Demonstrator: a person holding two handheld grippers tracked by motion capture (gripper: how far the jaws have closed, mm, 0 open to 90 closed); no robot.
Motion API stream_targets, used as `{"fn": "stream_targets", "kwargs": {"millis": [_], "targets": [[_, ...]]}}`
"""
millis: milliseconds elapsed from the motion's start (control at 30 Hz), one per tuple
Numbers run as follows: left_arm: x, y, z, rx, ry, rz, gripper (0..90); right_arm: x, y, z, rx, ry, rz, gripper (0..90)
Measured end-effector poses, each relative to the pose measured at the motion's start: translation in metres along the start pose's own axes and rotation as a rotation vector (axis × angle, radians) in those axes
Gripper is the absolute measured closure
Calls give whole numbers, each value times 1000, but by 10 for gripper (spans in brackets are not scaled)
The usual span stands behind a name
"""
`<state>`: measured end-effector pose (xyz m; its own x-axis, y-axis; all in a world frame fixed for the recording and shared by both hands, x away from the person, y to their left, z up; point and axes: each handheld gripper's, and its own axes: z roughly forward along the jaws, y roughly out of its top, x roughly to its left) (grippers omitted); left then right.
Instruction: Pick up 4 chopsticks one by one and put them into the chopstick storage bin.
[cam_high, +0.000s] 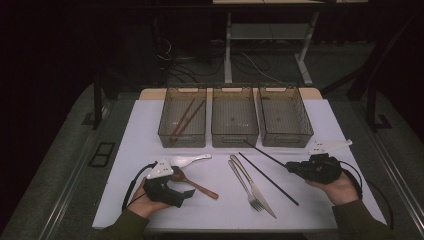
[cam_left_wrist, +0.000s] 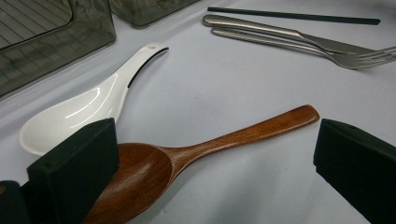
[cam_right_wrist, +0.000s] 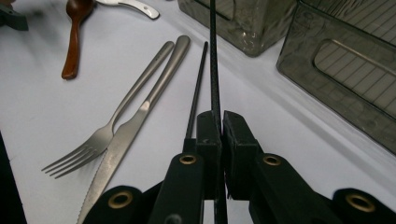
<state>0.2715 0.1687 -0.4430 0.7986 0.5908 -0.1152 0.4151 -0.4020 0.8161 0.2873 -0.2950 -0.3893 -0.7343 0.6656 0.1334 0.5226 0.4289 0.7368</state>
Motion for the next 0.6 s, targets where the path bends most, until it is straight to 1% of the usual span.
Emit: {"fn": "stream_targets", "kwargs": {"millis": [67,200,600], "targets": [[0,0,0,0,-2,1,0,0,2,0,-4,6,7,855],[0,0,0,-1,-3,-1,0,-2,9,1,-16,4,4,855],[0,1,0,-11,-7,-3,0,-7,26,9,-28,-10,9,855]]}}
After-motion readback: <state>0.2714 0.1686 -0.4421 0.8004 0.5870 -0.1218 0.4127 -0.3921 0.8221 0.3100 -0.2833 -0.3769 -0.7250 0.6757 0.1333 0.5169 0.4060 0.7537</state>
